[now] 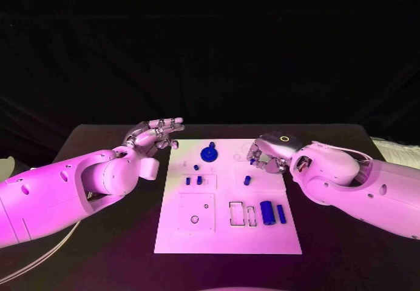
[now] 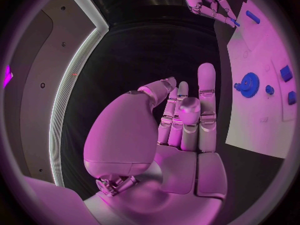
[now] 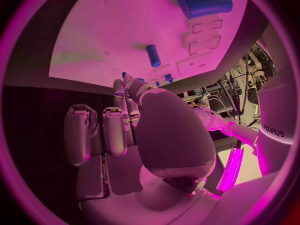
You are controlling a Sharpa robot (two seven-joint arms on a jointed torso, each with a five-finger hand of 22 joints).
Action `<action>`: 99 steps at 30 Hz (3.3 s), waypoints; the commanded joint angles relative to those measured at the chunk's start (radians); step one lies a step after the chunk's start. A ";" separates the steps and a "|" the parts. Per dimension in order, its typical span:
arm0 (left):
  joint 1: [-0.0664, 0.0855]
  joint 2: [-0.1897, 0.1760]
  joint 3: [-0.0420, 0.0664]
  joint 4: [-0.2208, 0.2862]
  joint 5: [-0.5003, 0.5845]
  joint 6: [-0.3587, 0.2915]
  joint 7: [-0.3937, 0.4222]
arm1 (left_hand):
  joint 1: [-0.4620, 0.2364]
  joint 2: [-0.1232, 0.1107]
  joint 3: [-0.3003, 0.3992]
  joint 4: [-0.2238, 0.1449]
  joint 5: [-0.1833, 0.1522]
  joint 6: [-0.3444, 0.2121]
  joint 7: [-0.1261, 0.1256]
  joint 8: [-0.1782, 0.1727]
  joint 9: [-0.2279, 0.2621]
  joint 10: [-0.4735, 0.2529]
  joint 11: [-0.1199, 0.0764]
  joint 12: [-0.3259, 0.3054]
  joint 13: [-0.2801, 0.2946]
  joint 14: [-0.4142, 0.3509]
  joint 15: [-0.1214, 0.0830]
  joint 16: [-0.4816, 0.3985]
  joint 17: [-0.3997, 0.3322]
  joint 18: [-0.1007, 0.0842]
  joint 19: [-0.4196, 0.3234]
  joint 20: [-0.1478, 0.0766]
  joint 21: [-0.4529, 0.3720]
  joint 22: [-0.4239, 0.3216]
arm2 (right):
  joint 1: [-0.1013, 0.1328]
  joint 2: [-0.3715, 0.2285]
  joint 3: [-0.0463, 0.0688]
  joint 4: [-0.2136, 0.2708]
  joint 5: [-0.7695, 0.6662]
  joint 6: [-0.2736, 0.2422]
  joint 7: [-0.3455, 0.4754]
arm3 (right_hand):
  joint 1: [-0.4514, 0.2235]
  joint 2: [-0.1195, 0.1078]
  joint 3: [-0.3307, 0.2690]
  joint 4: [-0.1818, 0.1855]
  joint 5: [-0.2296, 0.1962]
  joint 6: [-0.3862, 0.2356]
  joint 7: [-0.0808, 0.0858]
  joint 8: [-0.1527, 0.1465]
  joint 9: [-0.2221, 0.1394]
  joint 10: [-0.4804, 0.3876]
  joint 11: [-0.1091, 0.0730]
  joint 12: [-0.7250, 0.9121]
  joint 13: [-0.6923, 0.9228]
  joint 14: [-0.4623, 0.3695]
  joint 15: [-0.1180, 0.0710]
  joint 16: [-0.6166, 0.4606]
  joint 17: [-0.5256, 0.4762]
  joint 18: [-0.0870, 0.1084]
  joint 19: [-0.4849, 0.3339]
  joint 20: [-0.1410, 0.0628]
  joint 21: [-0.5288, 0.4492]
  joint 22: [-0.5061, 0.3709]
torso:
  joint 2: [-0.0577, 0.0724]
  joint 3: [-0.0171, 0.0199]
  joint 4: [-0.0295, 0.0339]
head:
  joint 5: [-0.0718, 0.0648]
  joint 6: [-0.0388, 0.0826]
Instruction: Assemble the parts on the task board
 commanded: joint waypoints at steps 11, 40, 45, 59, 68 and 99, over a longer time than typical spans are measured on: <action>0.000 0.005 0.000 0.004 0.004 0.014 0.002 | 0.003 0.007 -0.003 -0.003 -0.003 0.001 -0.001 0.002 -0.001 -0.006 0.001 0.003 0.000 -0.008 -0.002 -0.003 -0.001 0.011 -0.005 0.001 -0.006 -0.001 | -0.028 0.078 0.000 0.098 0.017 -0.035 0.039 | -0.011 -0.002 0.013 -0.006 -0.002 0.002 0.008 0.000 0.002 0.009 -0.001 -0.006 0.000 0.067 0.002 0.004 0.038 0.012 0.004 0.001 0.003 0.008 | 0.001 -0.0014 0.0013 | 0.048 -0.014; 0.000 0.007 0.000 0.014 0.004 0.021 -0.003 | 0.002 0.007 -0.005 -0.004 -0.003 -0.001 0.000 0.001 -0.002 -0.010 0.002 0.004 -0.001 -0.010 -0.001 -0.004 -0.005 0.010 -0.005 0.001 -0.006 -0.002 | -0.133 0.200 -0.027 0.026 0.023 0.049 0.070 | -0.012 -0.003 0.019 -0.013 0.001 0.000 0.012 -0.003 0.003 0.008 0.003 -0.008 -0.001 0.067 0.005 0.004 0.038 0.012 0.003 0.004 0.002 0.006 | 0.001 0.0000 0.0007 | 0.084 -0.041; 0.000 0.007 0.000 0.014 0.004 0.022 -0.003 | 0.002 0.007 -0.005 -0.004 -0.003 -0.001 0.000 0.001 -0.002 -0.010 0.002 0.004 -0.001 -0.010 -0.001 -0.004 -0.005 0.010 -0.005 0.001 -0.006 -0.002 | -0.134 0.203 -0.028 0.025 0.023 0.058 0.069 | -0.013 -0.003 0.019 -0.013 0.001 0.000 0.012 -0.003 0.003 0.008 0.003 -0.008 -0.001 0.067 0.005 0.004 0.039 0.012 0.003 0.004 0.002 0.006 | 0.000 -0.0003 0.0006 | 0.084 -0.043; 0.000 0.006 0.000 0.015 0.004 0.025 -0.006 | 0.002 0.007 -0.005 -0.004 -0.003 -0.001 0.000 0.001 -0.002 -0.010 0.002 0.004 -0.001 -0.010 -0.001 -0.004 -0.005 0.010 -0.005 0.001 -0.006 -0.002 | -0.136 0.217 -0.032 0.007 0.001 0.078 0.047 | -0.020 -0.005 0.018 -0.014 -0.001 0.000 0.014 -0.004 0.003 0.007 0.005 -0.008 -0.001 0.066 0.007 0.004 0.038 0.013 0.002 0.006 0.001 0.005 | 0.000 -0.0011 0.0013 | 0.083 -0.044; 0.000 0.005 0.000 0.016 0.004 0.027 -0.008 | 0.002 0.008 -0.007 -0.005 -0.003 -0.003 0.000 0.000 -0.002 -0.013 0.003 0.005 -0.001 -0.012 -0.001 -0.005 -0.008 0.010 -0.006 0.002 -0.007 -0.002 | -0.137 0.231 -0.035 0.003 -0.020 0.094 0.033 | -0.027 -0.007 0.016 -0.014 -0.003 0.000 0.014 -0.004 0.004 0.007 0.006 -0.009 -0.001 0.066 0.009 0.004 0.038 0.013 0.002 0.008 0.001 0.004 | 0.001 -0.0010 0.0006 | 0.082 -0.045; 0.000 0.001 0.000 0.014 0.004 0.025 -0.013 | 0.002 0.008 -0.008 -0.006 -0.004 -0.003 0.000 0.000 -0.002 -0.014 0.003 0.006 -0.001 -0.013 0.000 -0.006 -0.010 0.010 -0.007 0.002 -0.008 -0.002 | -0.132 0.145 -0.031 0.071 -0.005 -0.043 0.015 | -0.094 -0.064 -0.085 -0.007 -0.004 -0.148 0.044 -0.010 -0.026 -0.213 0.051 0.003 -0.003 0.056 0.048 -0.018 0.000 0.023 -0.019 0.046 -0.029 -0.037 | 0.000 -0.0010 -0.0002 | 0.072 -0.035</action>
